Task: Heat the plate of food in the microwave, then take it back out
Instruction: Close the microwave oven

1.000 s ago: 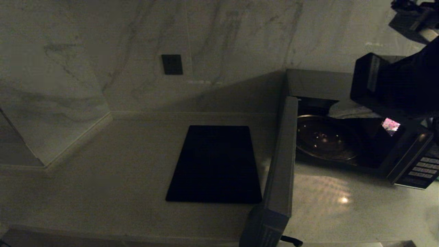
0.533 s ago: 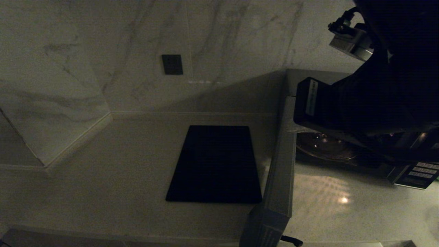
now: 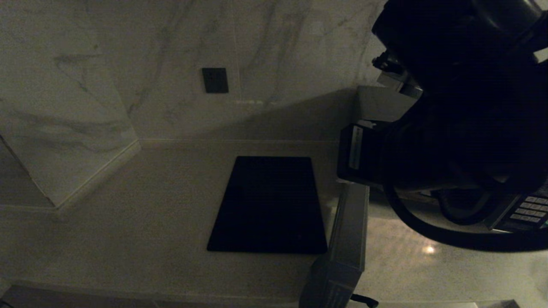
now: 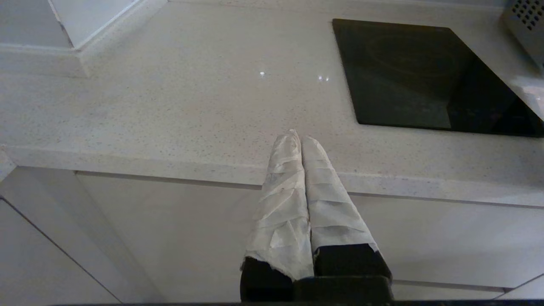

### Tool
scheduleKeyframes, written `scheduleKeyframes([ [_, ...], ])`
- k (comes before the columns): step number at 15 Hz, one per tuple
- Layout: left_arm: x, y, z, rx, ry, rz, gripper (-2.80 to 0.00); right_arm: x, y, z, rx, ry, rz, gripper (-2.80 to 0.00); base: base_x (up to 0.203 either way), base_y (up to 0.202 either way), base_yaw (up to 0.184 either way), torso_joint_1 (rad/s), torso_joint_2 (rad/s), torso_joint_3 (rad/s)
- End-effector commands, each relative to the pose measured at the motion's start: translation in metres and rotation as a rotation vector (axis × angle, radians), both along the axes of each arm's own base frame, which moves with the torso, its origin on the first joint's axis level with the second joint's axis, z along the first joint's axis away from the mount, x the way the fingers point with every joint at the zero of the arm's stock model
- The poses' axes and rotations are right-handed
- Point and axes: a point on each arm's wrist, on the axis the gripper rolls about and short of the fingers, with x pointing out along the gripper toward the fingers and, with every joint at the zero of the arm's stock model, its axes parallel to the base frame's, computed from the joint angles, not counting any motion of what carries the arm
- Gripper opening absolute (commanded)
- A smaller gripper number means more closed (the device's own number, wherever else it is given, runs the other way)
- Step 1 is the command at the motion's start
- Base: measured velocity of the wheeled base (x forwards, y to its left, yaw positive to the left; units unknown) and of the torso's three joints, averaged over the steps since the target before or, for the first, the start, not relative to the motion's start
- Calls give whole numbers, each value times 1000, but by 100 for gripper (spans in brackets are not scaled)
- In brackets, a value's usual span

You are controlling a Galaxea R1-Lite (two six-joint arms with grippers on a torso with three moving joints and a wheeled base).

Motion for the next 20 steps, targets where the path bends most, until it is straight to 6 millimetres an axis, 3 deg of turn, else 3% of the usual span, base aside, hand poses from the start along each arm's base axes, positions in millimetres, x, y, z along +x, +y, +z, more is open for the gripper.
scheduleKeyframes([
  [1,0,0,0,-1,0,1,-280,1,4,-7,-17,22,-8,-280,0,0,0,0,0,0],
  [10,0,0,0,-1,0,1,-280,-1,-11,-34,-155,60,-177,-280,0,0,0,0,0,0],
  [20,0,0,0,-1,1,1,-280,42,-78,-45,-161,89,-529,-280,0,0,0,0,0,0],
])
